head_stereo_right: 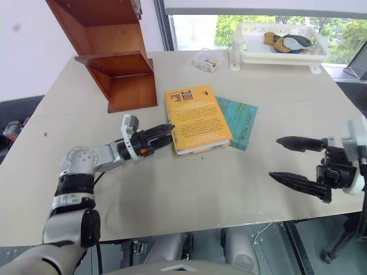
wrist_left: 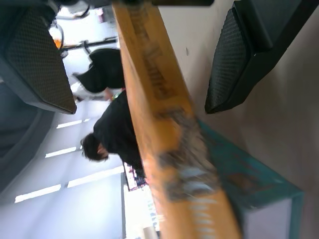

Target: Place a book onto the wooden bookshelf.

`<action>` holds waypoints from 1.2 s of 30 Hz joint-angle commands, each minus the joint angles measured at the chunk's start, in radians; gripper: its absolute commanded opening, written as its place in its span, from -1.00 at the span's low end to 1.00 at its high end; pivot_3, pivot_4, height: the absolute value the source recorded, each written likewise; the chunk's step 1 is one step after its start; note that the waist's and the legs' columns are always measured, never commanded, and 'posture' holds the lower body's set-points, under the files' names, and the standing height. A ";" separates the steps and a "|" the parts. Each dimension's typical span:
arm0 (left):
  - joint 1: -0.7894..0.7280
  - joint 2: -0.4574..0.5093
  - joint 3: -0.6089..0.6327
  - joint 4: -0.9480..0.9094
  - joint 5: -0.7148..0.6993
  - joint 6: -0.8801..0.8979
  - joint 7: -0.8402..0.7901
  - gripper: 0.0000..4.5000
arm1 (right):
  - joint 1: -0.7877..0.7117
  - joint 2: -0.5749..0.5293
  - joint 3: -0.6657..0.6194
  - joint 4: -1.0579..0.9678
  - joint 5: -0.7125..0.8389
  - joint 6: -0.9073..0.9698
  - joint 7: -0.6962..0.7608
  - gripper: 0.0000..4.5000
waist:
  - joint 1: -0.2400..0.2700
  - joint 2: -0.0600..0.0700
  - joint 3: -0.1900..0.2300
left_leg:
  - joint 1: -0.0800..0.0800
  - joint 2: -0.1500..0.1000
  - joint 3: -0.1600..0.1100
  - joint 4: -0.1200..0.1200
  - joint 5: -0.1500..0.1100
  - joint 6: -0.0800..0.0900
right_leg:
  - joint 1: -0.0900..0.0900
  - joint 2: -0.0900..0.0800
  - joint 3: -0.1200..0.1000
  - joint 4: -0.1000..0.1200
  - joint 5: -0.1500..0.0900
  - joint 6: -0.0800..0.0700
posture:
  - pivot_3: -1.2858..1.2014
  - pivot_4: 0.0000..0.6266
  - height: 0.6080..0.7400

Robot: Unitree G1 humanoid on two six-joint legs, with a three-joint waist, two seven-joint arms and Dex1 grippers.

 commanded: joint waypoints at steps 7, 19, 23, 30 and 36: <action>-0.122 -0.041 -0.027 0.246 0.114 -0.036 -0.114 0.98 | -0.017 -0.017 -0.020 -0.018 0.002 -0.032 -0.014 1.00 | 0.017 0.000 0.000 | -0.001 -0.001 0.000 -0.001 0.000 0.000 | -0.001 -0.003 0.000 -0.001 0.000 0.000 | 0.03 -0.52 1.00; -0.195 -0.034 -0.076 0.380 0.246 -0.066 -0.282 -0.33 | -0.003 -0.016 -0.010 -0.003 -0.034 -0.058 -0.009 1.00 | 0.023 0.000 0.000 | -0.001 -0.001 0.000 -0.001 0.000 0.000 | -0.001 -0.003 0.000 -0.001 0.000 0.000 | 0.03 -0.52 1.00; -0.217 -0.035 -0.062 0.379 0.259 -0.065 -0.307 -0.99 | -0.002 -0.003 -0.002 0.012 -0.042 -0.070 -0.013 1.00 | 0.023 0.001 -0.001 | -0.001 -0.001 -0.001 -0.001 0.000 0.000 | 0.000 -0.004 -0.001 -0.001 0.000 0.001 | 0.03 -0.52 1.00; -0.232 -0.032 -0.044 0.113 0.189 0.010 -0.317 -0.99 | -0.057 0.077 -0.030 0.148 0.050 -0.079 -0.012 1.00 | 0.022 -0.002 0.001 | -0.003 0.000 -0.002 -0.001 0.000 0.000 | -0.002 -0.005 0.000 -0.001 0.000 0.000 | 0.03 -0.52 1.00; -0.231 -0.030 -0.093 -0.199 0.215 -0.122 -0.283 -0.99 | -0.130 0.102 -0.053 0.353 0.093 -0.087 0.019 1.00 | 0.022 -0.002 0.001 | -0.012 0.000 -0.002 -0.001 0.003 -0.005 | -0.011 -0.008 0.002 0.000 0.001 0.000 | 0.03 -0.52 1.00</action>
